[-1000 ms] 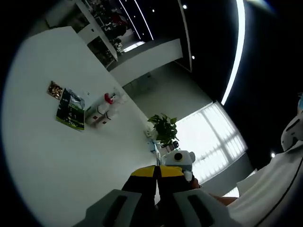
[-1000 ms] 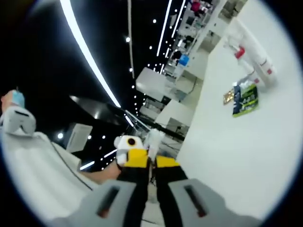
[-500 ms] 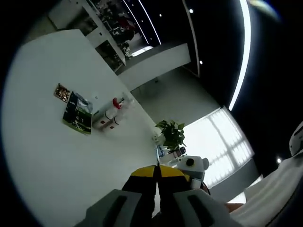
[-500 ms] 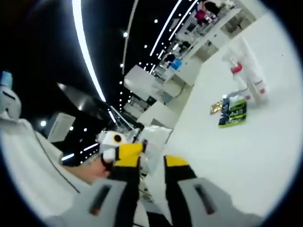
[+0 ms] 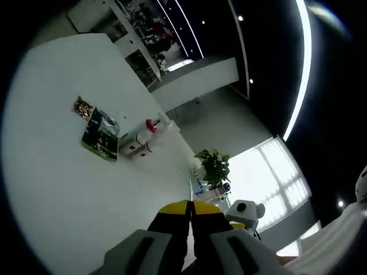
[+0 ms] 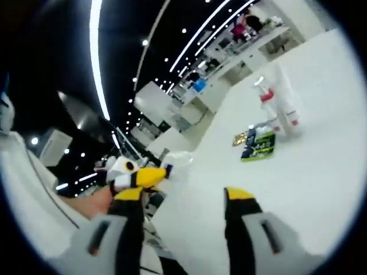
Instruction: Arrange the skincare products in the storage area until every visible bottle or jar stands upright without overlapping.
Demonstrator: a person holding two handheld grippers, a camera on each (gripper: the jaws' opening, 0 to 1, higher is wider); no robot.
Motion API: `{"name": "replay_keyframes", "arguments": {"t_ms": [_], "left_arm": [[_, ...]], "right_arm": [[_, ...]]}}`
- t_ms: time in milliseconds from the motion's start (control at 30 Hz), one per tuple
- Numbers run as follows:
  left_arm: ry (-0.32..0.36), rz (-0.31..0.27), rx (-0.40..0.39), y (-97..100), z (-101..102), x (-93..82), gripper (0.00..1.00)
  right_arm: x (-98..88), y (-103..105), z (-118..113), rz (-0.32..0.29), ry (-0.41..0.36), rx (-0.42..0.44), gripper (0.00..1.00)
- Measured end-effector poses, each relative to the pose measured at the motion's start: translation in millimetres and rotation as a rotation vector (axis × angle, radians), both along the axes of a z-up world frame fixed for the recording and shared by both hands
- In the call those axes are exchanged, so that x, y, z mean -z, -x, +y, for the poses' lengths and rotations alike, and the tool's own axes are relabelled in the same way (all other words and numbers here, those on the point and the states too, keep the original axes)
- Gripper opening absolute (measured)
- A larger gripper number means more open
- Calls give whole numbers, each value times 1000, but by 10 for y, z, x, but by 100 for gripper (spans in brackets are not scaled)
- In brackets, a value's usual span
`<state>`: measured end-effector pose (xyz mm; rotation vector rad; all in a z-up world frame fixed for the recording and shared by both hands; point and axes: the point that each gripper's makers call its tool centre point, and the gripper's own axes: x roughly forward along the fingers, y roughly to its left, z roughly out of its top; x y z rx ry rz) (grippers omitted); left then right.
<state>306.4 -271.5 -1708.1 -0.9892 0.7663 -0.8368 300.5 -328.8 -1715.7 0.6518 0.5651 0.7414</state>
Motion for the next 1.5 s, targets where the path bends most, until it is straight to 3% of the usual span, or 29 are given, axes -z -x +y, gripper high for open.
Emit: {"name": "replay_keyframes", "arguments": {"t_ms": [200,367,533,633,700,900,967,1067,1233,1500], "left_arm": [[8,31,-62,-147,178,72,1],[-4,36,-81,-245,246,115,1],[-41,58,-117,-367,343,268,1],[-59,82,-133,-461,392,399,1],[-23,117,-164,-537,387,399,1],[-59,101,-144,-748,378,472,1],[-67,100,-142,-793,384,502,1],[-89,105,-140,-877,420,572,1],[-117,103,-135,-983,492,661,1],[-167,118,-126,-1163,595,864,1]], "right_arm": [[168,-12,-96,36,68,56,79],[252,0,-169,35,124,87,88],[346,27,-215,59,186,112,99],[352,81,-274,44,218,122,99],[417,120,-338,54,230,140,99],[505,229,-365,71,281,133,99],[486,234,-365,61,283,135,95],[486,265,-354,50,320,111,79],[511,282,-357,59,374,99,74],[443,211,-502,33,400,150,49]]}}
